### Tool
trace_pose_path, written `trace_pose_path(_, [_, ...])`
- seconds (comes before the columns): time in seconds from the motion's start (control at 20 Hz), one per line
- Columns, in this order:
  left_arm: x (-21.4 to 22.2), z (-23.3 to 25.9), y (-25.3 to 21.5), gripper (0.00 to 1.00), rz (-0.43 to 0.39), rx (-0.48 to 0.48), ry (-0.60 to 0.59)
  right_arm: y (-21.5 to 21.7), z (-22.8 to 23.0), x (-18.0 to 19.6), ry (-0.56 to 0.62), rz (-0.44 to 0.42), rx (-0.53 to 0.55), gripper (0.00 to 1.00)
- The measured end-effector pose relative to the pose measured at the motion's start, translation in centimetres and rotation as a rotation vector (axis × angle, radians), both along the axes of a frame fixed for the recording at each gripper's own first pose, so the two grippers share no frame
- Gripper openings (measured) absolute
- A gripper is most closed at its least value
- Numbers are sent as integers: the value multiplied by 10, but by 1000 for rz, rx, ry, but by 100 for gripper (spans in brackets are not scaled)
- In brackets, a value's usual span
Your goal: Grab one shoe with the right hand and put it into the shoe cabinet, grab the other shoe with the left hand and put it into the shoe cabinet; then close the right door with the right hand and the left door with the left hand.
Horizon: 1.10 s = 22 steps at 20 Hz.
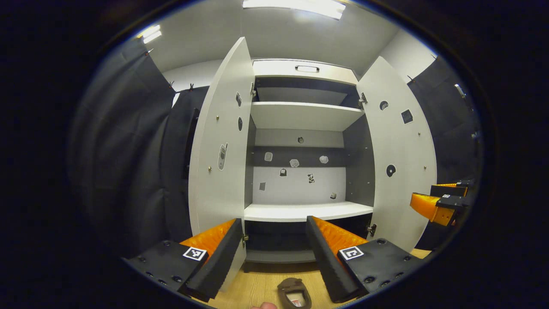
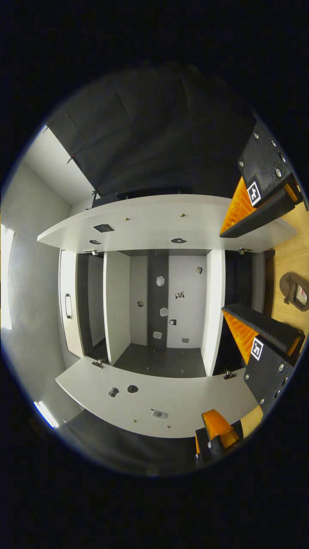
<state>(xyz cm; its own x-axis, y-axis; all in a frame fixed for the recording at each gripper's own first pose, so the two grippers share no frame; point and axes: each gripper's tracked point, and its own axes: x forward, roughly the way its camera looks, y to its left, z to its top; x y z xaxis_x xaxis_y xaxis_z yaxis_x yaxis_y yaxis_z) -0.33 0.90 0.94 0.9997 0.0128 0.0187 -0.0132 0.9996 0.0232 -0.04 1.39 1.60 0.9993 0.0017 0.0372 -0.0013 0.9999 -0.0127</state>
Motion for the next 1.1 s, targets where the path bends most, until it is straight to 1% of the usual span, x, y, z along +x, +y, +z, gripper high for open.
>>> trace_pose_path(0.2, [-2, 1, 3, 96, 4, 1, -4, 6, -2, 10, 3, 14, -2, 95])
trace_pose_path(0.45, [-6, 3, 3, 96, 7, 7, -11, 18, -46, 26, 106, 41, -11, 95])
trace_pose_path(0.55, [-7, 5, 2, 96, 2, 2, -22, 20, -74, 32, 157, 36, -36, 95])
trace_pose_path(0.75, [-10, 4, 4, 96, 11, 12, -19, 30, -142, 35, 287, 62, -68, 95])
trace_pose_path(0.85, [-11, 3, 5, 96, 14, 6, -15, 25, -183, 37, 354, 42, -111, 95])
trace_pose_path(1.0, [-13, 2, 7, 96, 19, 2, -10, 24, -248, 30, 486, 42, -141, 94])
trace_pose_path(1.1, [-16, 2, 11, 96, 28, 7, -11, 23, -286, 24, 568, 43, -156, 92])
